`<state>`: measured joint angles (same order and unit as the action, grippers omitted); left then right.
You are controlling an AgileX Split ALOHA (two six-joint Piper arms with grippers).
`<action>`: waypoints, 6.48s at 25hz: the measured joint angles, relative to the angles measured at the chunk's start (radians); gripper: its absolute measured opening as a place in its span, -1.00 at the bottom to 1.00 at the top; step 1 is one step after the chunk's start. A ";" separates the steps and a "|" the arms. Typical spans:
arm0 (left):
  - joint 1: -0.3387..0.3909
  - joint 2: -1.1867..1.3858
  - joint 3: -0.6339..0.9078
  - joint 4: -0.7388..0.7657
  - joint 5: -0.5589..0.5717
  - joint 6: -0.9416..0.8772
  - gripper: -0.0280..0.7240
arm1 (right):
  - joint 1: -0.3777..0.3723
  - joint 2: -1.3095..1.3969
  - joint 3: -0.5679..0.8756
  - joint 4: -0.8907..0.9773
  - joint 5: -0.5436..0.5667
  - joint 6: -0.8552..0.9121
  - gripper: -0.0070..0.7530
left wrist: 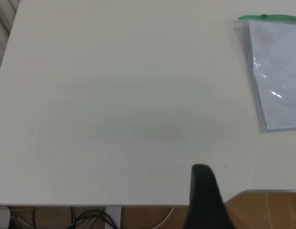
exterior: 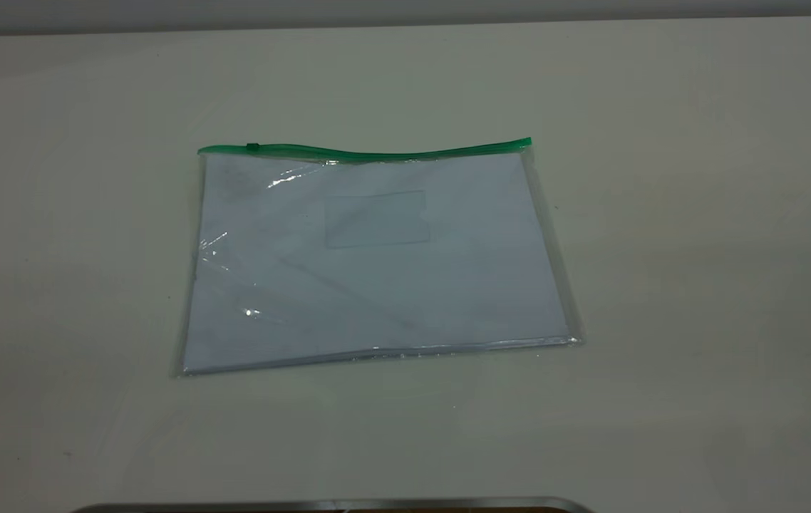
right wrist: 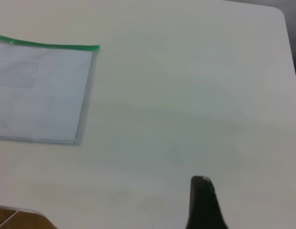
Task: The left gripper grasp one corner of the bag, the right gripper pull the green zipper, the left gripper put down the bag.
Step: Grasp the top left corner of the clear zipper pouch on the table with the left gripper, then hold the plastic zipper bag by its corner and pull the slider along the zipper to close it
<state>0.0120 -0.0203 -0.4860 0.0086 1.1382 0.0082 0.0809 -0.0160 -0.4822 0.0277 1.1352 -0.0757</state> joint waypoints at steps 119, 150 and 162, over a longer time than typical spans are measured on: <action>0.001 2.558 -0.965 -1.326 -0.465 1.306 0.62 | 0.120 1.837 -0.491 1.480 -0.521 -1.328 0.58; -0.026 2.527 -0.965 -1.556 -0.192 2.099 -0.78 | 0.139 2.385 -1.156 1.397 -0.222 -1.380 0.58; -0.084 2.527 -0.965 -1.556 -0.198 2.103 -0.78 | 0.275 2.458 -1.228 1.340 -0.292 -1.462 0.58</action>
<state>-0.0716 2.5067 -1.4512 -1.5473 0.9398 2.1109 0.3561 2.4423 -1.7103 1.3679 0.8432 -1.5381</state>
